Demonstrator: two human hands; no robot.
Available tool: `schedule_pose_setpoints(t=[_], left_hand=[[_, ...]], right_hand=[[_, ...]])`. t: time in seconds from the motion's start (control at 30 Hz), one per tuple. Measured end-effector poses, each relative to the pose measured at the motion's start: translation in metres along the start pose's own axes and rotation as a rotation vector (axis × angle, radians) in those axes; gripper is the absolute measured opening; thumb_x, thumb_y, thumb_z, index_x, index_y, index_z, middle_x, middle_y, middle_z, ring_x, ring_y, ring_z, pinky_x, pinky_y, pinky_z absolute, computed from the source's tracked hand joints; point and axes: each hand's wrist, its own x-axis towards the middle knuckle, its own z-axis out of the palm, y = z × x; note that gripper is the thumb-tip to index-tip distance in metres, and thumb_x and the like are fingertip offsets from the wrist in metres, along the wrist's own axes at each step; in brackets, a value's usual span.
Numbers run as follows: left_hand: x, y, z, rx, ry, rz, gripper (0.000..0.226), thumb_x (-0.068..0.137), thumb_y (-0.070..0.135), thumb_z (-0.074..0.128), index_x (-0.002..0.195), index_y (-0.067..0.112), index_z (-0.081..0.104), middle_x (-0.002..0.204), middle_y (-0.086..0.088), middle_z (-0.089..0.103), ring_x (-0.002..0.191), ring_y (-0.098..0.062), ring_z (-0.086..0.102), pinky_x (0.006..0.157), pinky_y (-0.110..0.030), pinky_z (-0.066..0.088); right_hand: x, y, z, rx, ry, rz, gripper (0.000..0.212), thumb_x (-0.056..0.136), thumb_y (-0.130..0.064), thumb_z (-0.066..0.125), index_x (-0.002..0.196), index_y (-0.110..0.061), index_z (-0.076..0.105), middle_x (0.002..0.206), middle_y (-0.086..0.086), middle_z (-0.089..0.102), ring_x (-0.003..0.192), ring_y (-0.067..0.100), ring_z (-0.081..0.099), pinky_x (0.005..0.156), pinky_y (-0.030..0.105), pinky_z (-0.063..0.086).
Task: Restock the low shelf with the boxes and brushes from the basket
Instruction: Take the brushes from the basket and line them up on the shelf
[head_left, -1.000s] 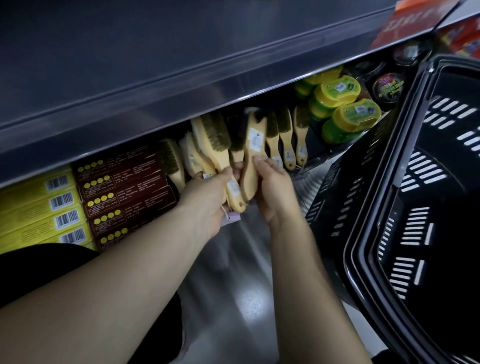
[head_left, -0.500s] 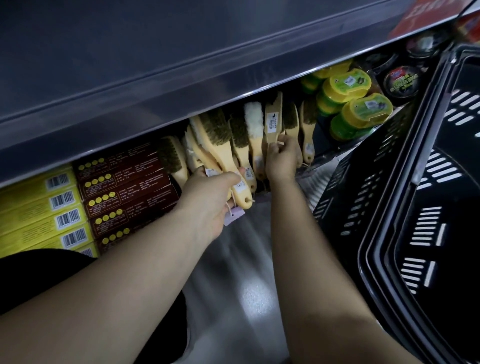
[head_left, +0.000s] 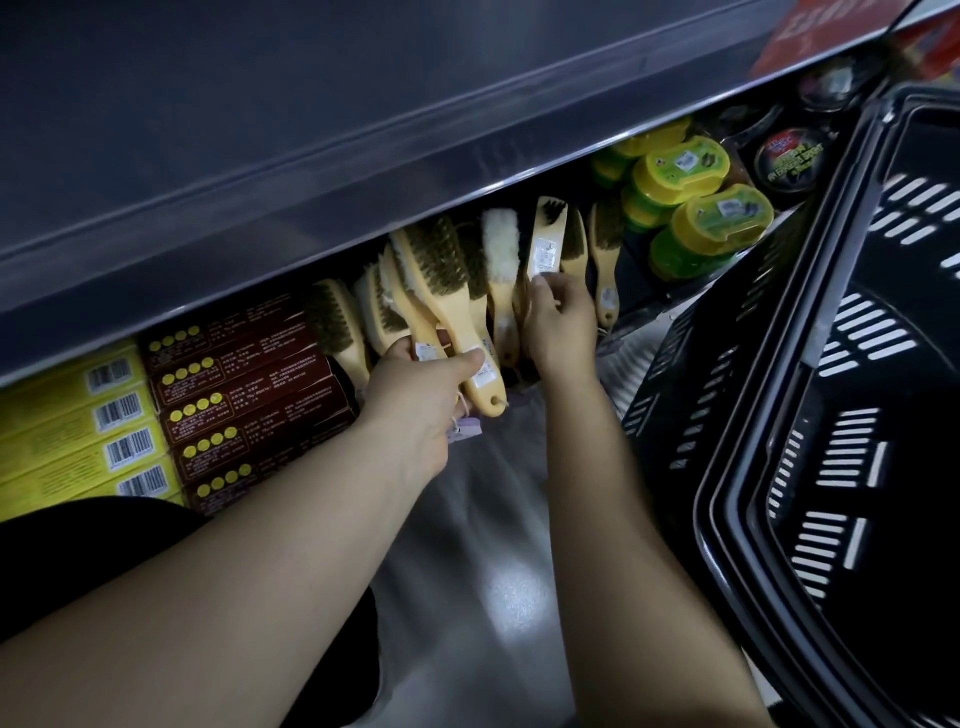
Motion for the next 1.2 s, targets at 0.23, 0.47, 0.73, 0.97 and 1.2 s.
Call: schedule_pose_setpoints(t=[0.23, 0.47, 0.73, 0.97, 1.2], left_hand=[[-0.001, -0.005, 0.017, 0.161, -0.110, 0.012, 0.025, 0.086, 0.012, 0.065, 0.110, 0.012, 0.058, 0.092, -0.010, 0.070, 0.076, -0.021, 0.070, 0.076, -0.041, 0.058], [-0.007, -0.004, 0.031, 0.102, -0.030, 0.004, 0.015, 0.095, 0.020, 0.045, 0.088, 0.019, 0.058, 0.088, -0.012, 0.057, 0.055, -0.018, 0.050, 0.032, -0.016, 0.040], [-0.005, -0.009, 0.029, 0.168, -0.060, 0.065, 0.022, 0.096, 0.020, 0.044, 0.098, 0.029, 0.064, 0.099, -0.005, 0.063, 0.088, -0.026, 0.057, 0.074, -0.035, 0.047], [0.000, -0.009, 0.020, 0.113, -0.079, 0.173, 0.016, 0.090, 0.013, 0.060, 0.082, 0.027, 0.065, 0.079, 0.007, 0.067, 0.071, -0.010, 0.061, 0.040, -0.009, 0.041], [0.003, -0.012, 0.024, 0.132, -0.144, 0.161, 0.027, 0.090, -0.003, 0.055, 0.088, 0.024, 0.060, 0.084, 0.008, 0.064, 0.082, -0.008, 0.061, 0.060, -0.014, 0.052]], right_hand=[[-0.035, -0.032, -0.035, 0.274, -0.551, 0.045, 0.011, 0.087, -0.017, 0.064, 0.092, -0.007, 0.066, 0.087, 0.011, 0.067, 0.077, 0.019, 0.063, 0.071, 0.031, 0.053], [-0.012, -0.015, -0.047, 0.517, -0.166, 0.160, 0.012, 0.094, -0.005, 0.044, 0.093, -0.014, 0.052, 0.074, 0.002, 0.062, 0.059, 0.012, 0.056, 0.054, 0.025, 0.046], [0.044, 0.013, -0.020, 0.182, 0.204, 0.213, 0.032, 0.090, -0.005, 0.041, 0.120, -0.008, 0.053, 0.110, 0.015, 0.063, 0.097, 0.029, 0.060, 0.087, 0.041, 0.048], [0.058, 0.034, 0.002, 0.085, 0.170, 0.129, 0.036, 0.090, 0.000, 0.044, 0.123, -0.013, 0.050, 0.111, 0.006, 0.053, 0.094, 0.018, 0.053, 0.083, 0.032, 0.049], [0.052, 0.033, -0.011, 0.210, 0.129, 0.117, 0.034, 0.095, 0.000, 0.041, 0.126, -0.009, 0.050, 0.124, 0.014, 0.051, 0.079, 0.021, 0.056, 0.052, 0.018, 0.048]])
